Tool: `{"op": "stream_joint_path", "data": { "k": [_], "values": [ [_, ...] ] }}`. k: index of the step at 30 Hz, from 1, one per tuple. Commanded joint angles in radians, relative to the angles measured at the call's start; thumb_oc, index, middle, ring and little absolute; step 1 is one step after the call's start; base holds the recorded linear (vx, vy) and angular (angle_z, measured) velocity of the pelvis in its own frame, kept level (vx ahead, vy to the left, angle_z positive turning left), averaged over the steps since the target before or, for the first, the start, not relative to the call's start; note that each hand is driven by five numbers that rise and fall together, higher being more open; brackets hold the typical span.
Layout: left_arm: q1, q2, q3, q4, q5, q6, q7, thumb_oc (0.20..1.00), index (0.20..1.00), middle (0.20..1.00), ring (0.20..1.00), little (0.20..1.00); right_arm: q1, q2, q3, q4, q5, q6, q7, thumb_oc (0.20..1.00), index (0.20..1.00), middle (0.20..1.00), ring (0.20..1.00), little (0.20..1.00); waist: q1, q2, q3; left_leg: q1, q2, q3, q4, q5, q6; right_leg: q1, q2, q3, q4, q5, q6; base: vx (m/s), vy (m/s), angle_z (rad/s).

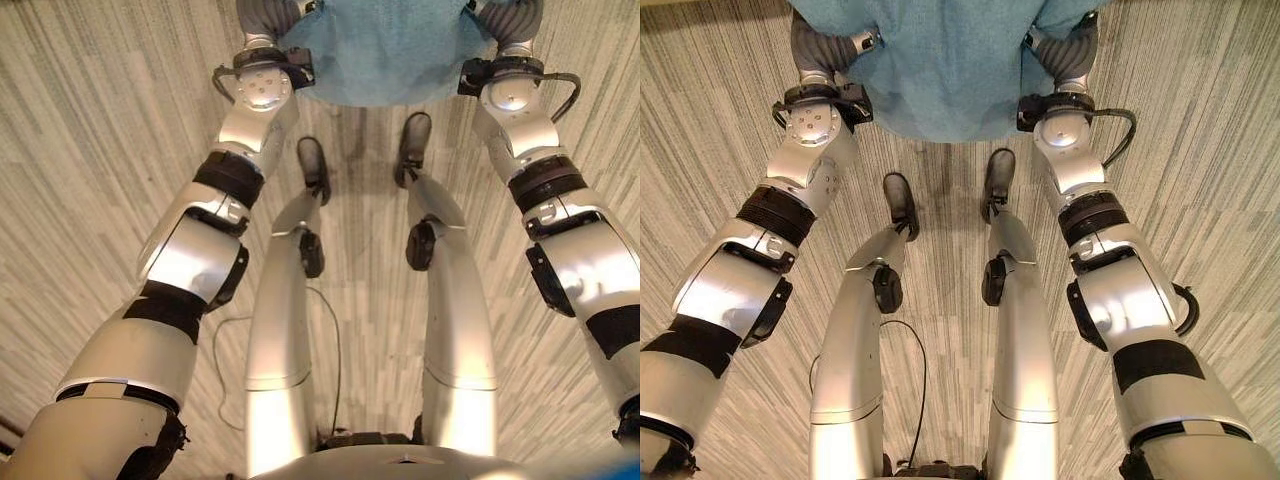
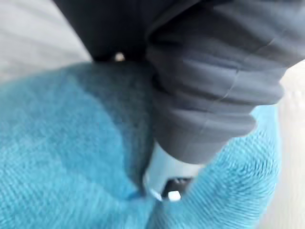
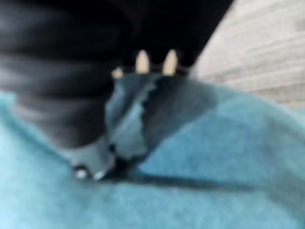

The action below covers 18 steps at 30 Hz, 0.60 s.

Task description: Pick up all the scattered cushions and arrange them neatly on the sofa.

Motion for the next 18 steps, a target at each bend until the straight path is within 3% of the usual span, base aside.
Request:
{"op": "stream_joint_path", "data": {
  "k": [1,6,8,9,18],
  "values": [
    [0.074,-0.101,-0.014,-0.107,0.002,-0.115,-0.02,0.2,0.2,0.2,0.2,0.2,0.026,0.177,0.07,-0.134,-0.031,-0.122,0.052,0.2,0.2,0.2,0.2,0.2,-0.002,0.021,-0.186,-0.067,-0.005,-0.105,0.029,-0.023,-0.045,0.002,0.0,0.015,0.1,-0.066,0.143,0.0,0.0,0.0],
    [0.15,-0.114,0.02,-0.185,0.004,-0.127,-0.034,0.2,0.2,0.2,0.2,0.2,0.091,0.14,0.03,-0.209,-0.067,-0.131,0.056,0.2,0.2,0.2,0.2,0.2,0.0,0.029,-0.253,-0.051,0.0,-0.104,-0.02,-0.013,-0.047,0.027,0.006,-0.008,0.057,-0.059,0.143,-0.01,0.006,0.01],
    [0.196,-0.125,0.033,-0.23,0.013,-0.129,-0.042,0.2,0.2,0.2,0.2,0.2,0.132,0.13,0.021,-0.243,-0.08,-0.13,0.065,0.2,0.2,0.2,0.2,0.2,0.001,0.029,-0.256,0.019,-0.001,-0.1,-0.075,-0.005,-0.047,0.09,0.006,-0.017,0.018,-0.056,0.144,-0.08,-0.001,0.01],
    [0.273,-0.151,0.056,-0.293,0.007,-0.133,-0.064,0.2,0.2,0.2,0.2,0.2,0.206,0.13,-0.008,-0.297,-0.083,-0.138,0.078,0.2,0.2,0.2,0.2,0.2,0.0,0.028,-0.259,0.131,-0.006,-0.1,-0.16,0.007,-0.052,0.189,0.008,-0.029,-0.035,-0.056,0.148,-0.06,-0.017,0.04],
    [0.514,-0.199,0.092,-0.464,0.019,-0.137,-0.121,0.2,0.2,0.2,0.2,0.2,0.502,0.148,-0.045,-0.472,-0.113,-0.164,0.139,0.2,0.2,0.2,0.2,0.2,-0.005,0.011,-0.259,0.498,-0.013,-0.126,-0.386,0.04,-0.087,0.528,-0.017,-0.07,-0.217,-0.036,0.158,-0.02,-0.04,0.08]
  ]
}}
